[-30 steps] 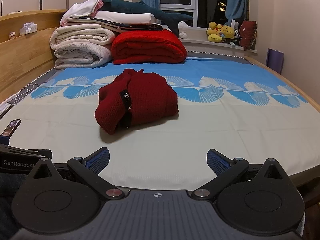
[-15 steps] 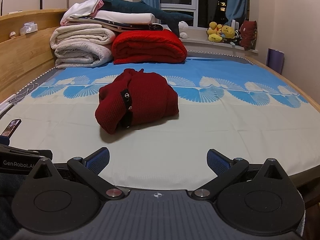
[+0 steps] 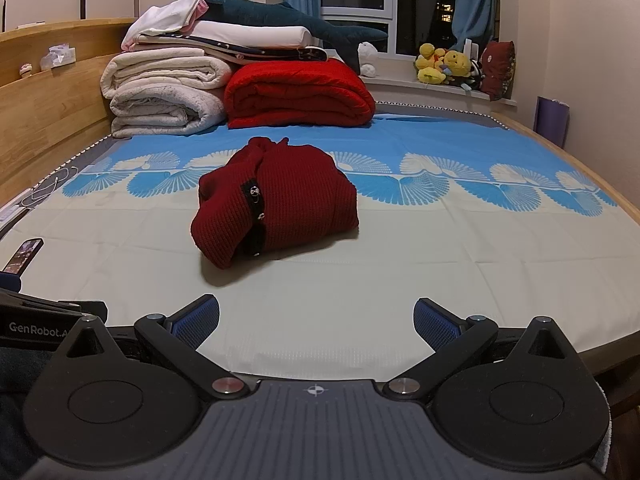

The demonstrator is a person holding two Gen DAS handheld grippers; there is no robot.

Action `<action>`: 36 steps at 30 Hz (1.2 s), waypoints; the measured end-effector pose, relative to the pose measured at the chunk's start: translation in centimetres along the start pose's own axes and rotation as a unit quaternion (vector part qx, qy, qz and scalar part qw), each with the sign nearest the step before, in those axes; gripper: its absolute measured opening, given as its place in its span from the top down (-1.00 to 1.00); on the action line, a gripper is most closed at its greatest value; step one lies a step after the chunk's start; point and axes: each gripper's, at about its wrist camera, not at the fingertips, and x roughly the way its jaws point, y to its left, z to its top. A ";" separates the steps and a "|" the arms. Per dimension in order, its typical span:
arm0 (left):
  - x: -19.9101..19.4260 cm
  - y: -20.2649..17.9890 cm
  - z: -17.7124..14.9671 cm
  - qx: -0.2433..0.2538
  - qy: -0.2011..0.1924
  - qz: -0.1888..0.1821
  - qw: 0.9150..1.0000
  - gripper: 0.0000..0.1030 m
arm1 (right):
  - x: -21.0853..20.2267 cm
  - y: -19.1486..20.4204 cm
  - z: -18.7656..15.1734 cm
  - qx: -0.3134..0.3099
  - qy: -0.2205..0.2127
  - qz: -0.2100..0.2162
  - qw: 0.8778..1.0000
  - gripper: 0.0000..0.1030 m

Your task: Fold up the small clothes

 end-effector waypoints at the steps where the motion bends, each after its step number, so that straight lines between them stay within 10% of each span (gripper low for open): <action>1: 0.0 -0.1 0.0 0.001 0.000 0.000 1.000 -1.00 | 0.1 0.0 0.0 0.000 0.001 0.000 1.000 -0.99; 23: 0.2 -0.1 0.8 0.006 0.015 -0.007 1.000 -1.00 | 0.6 -0.1 0.2 -0.001 0.004 0.005 1.000 -0.99; 36: -2.1 1.2 9.7 0.014 0.058 -0.056 0.997 -1.00 | 5.3 -3.3 2.5 0.046 0.037 -0.025 0.998 -0.99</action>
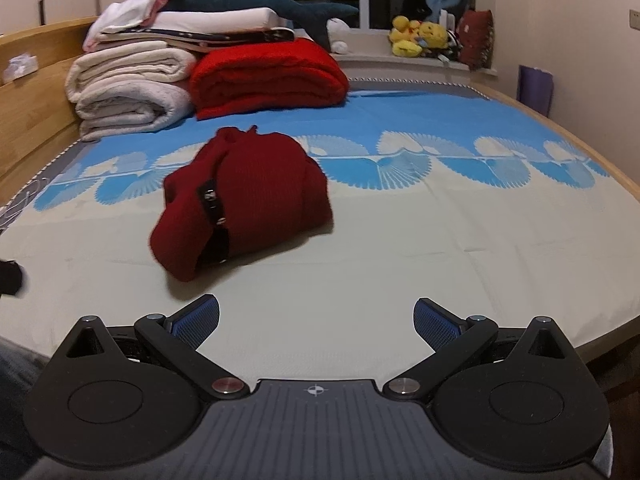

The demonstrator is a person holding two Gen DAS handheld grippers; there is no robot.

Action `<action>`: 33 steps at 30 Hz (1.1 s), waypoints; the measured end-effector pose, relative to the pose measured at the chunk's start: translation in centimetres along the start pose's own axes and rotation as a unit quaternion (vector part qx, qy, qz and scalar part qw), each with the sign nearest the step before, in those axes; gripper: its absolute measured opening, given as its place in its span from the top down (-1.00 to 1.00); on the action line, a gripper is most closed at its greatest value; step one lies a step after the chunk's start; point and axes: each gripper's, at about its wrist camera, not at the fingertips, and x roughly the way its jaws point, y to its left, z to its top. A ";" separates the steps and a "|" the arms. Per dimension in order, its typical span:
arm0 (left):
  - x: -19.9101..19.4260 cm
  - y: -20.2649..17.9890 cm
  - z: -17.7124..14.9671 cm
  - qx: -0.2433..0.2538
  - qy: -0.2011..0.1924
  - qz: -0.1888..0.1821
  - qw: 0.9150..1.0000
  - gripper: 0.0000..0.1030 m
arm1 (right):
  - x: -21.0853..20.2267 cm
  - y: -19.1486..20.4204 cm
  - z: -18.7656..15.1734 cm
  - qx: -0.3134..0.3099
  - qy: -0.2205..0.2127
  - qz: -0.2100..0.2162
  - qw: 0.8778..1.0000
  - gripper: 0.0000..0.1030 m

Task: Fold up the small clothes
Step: 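Move both tools toward the crumpled red sweater and reach its edge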

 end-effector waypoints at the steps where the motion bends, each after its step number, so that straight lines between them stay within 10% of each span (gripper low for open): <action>1: -0.3 0.1 1.0 0.001 0.000 -0.004 1.000 -1.00 | 0.6 -0.2 0.4 0.002 0.003 -0.003 1.000 -0.99; 13: -2.9 1.1 11.6 -0.034 -0.073 -0.028 0.996 -1.00 | 9.2 -0.4 3.9 0.026 0.042 -0.021 0.999 -0.99; 24: 2.1 1.3 13.4 -0.027 -0.058 -0.015 0.998 -1.00 | 15.7 -0.2 7.0 0.069 0.068 -0.007 0.995 -0.99; 33: 19.1 2.4 12.7 -0.028 0.040 0.037 0.998 -0.99 | 24.2 2.0 8.6 0.069 0.094 0.039 0.992 -0.99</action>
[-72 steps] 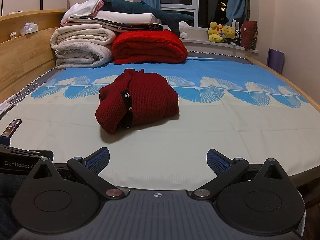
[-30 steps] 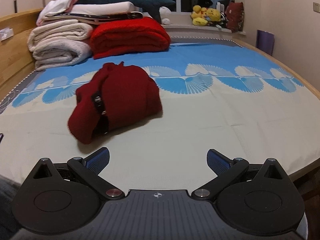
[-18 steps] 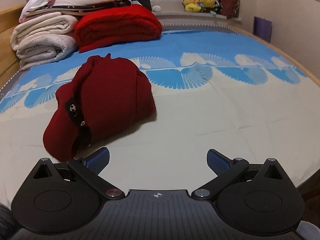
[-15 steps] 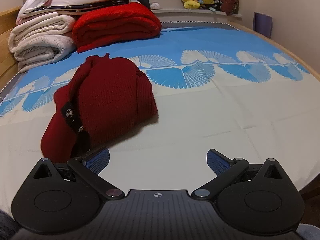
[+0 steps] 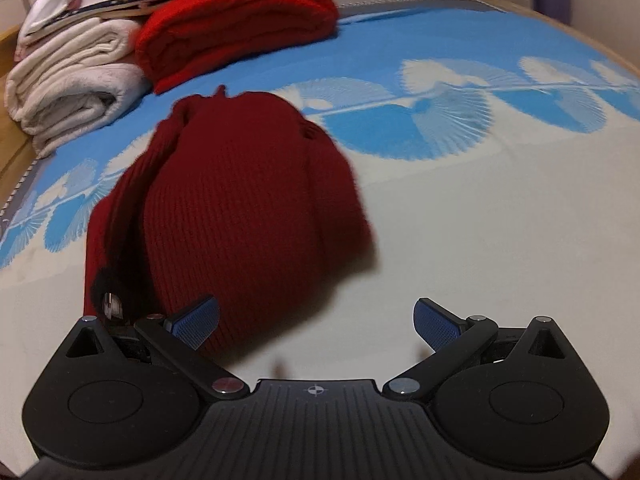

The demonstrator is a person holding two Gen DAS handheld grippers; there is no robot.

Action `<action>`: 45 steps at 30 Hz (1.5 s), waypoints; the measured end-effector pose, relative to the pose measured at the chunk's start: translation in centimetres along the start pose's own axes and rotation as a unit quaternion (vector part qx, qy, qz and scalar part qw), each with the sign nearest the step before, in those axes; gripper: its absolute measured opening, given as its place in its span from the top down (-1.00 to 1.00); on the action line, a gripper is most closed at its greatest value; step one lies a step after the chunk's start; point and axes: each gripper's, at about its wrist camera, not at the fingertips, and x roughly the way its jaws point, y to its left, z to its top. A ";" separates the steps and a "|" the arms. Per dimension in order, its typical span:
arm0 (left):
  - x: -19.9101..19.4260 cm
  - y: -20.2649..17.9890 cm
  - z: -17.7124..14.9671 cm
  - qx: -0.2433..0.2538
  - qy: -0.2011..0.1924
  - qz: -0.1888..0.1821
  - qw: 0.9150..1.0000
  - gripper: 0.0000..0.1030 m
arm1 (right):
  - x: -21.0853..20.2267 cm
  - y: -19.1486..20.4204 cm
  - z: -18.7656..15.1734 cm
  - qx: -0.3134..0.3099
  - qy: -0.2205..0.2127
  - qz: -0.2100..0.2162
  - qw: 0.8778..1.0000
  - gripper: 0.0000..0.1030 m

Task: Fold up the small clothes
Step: 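Move both tools toward the crumpled red sweater and reach its edge, then grasp the sweater edge with both grippers and lift it off the bed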

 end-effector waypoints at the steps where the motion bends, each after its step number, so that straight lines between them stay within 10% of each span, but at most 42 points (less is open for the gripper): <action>1: 2.0 -0.3 0.2 0.003 0.006 0.012 1.000 -0.96 | 0.9 0.3 0.3 -0.005 -0.004 -0.002 1.000 -0.99; 11: 8.3 -2.6 4.9 -0.059 0.046 -0.140 0.987 -0.96 | 4.4 1.2 0.6 0.005 0.012 0.063 0.998 -0.90; 18: 10.5 -4.0 6.3 -0.040 0.062 -0.104 0.992 -0.93 | 1.8 0.9 1.3 -0.023 -0.023 0.107 0.994 0.59; 23: 11.0 -0.9 5.8 -0.095 0.089 -0.105 0.986 0.60 | -1.8 -0.8 2.8 -0.002 -0.084 0.094 0.992 0.64; 29: 9.2 5.7 5.2 -0.103 0.032 0.020 0.994 0.69 | -6.7 -7.5 6.7 0.077 -0.214 0.015 0.974 0.68; 35: 9.4 13.8 4.9 -0.138 0.004 0.154 0.978 0.70 | -7.4 -16.1 7.7 0.138 -0.250 -0.116 0.951 0.67; 39: 9.7 15.1 5.5 -0.137 -0.001 0.187 0.973 0.70 | -5.8 -17.5 7.3 0.134 -0.227 -0.140 0.954 0.67; 45: 4.1 16.7 8.4 -0.144 -0.056 0.183 0.971 0.70 | -11.2 -15.2 7.5 0.069 -0.315 -0.145 0.936 0.68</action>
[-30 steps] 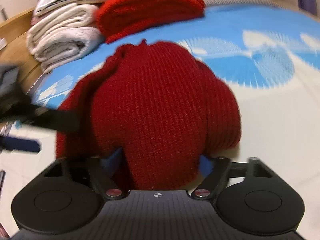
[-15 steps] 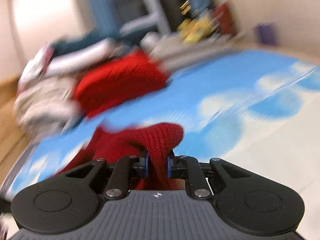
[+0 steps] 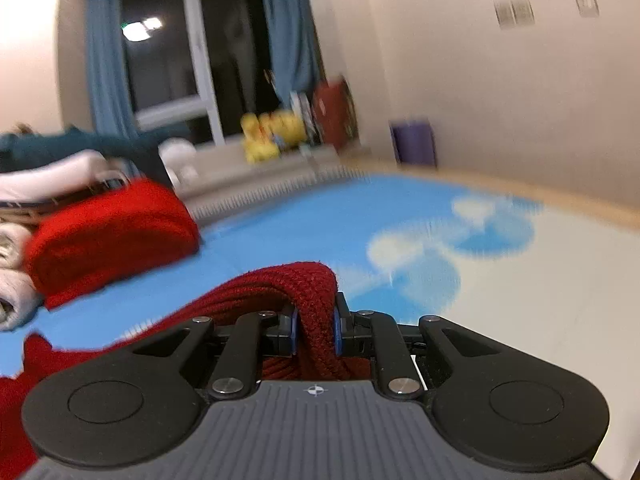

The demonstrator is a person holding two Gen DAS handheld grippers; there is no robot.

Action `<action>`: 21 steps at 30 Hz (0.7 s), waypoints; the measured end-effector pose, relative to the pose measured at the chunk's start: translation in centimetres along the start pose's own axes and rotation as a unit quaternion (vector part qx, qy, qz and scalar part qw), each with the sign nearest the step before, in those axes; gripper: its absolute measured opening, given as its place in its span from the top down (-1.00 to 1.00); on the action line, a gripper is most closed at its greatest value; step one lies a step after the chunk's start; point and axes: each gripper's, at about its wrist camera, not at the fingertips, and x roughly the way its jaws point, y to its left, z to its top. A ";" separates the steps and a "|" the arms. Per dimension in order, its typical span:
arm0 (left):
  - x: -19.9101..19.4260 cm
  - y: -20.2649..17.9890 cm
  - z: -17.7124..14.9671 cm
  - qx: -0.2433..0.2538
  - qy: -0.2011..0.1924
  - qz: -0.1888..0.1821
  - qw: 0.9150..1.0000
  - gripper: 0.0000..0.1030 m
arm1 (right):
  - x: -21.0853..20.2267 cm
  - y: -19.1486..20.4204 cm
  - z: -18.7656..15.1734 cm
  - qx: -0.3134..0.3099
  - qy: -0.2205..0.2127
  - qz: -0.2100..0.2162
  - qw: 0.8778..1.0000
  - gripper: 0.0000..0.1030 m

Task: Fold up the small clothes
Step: 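Grasp the sweater edge with both grippers and lift it off the bed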

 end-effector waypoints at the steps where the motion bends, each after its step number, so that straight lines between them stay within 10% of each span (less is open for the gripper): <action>1: -1.4 0.8 0.6 0.000 -0.015 0.000 1.000 0.71 | -1.2 0.1 1.1 -0.012 -0.017 0.003 1.000 0.68; 13: -15.1 7.8 8.7 -0.024 -0.178 0.015 0.984 0.71 | -10.6 -2.0 16.9 -0.020 -0.209 0.013 0.978 0.68; 21: -5.6 0.3 18.0 -0.025 -0.166 0.082 0.982 0.70 | 7.2 5.3 19.5 -0.065 -0.139 -0.054 0.987 0.68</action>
